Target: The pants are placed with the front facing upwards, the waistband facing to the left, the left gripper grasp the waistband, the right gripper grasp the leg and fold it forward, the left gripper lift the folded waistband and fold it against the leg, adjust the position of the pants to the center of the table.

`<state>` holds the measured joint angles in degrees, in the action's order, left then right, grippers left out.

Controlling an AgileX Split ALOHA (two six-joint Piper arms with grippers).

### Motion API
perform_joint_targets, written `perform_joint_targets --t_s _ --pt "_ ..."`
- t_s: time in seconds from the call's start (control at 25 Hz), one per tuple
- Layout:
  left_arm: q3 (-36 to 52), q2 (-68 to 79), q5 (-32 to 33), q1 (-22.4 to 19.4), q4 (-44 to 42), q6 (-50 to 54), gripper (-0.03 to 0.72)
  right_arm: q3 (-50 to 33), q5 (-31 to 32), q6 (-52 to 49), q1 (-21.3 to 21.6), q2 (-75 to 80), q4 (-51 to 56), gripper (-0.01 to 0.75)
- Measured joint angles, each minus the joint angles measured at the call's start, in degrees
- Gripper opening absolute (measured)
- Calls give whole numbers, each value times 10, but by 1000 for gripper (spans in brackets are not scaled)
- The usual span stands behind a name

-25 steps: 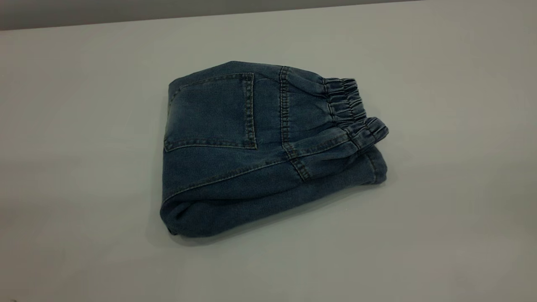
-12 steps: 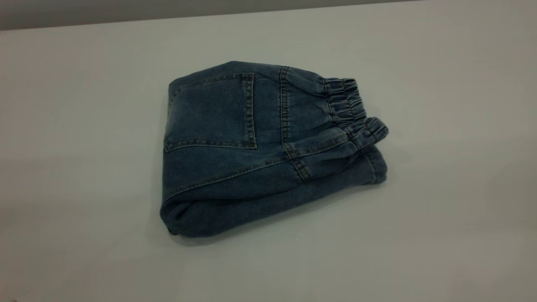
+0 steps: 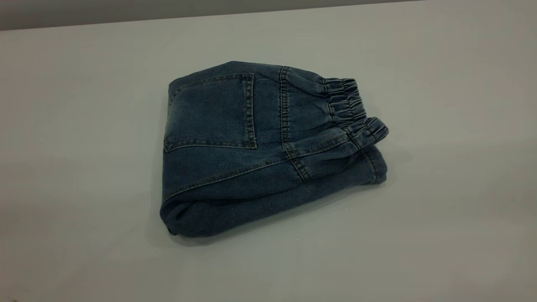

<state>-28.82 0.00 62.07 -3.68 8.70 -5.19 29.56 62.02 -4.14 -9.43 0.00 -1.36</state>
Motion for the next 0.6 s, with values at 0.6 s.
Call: perform_joint_targets --t_s 0.6 --pt "0 0 -1 50 0 -1 454 0 -1 0 0 0 0 459"
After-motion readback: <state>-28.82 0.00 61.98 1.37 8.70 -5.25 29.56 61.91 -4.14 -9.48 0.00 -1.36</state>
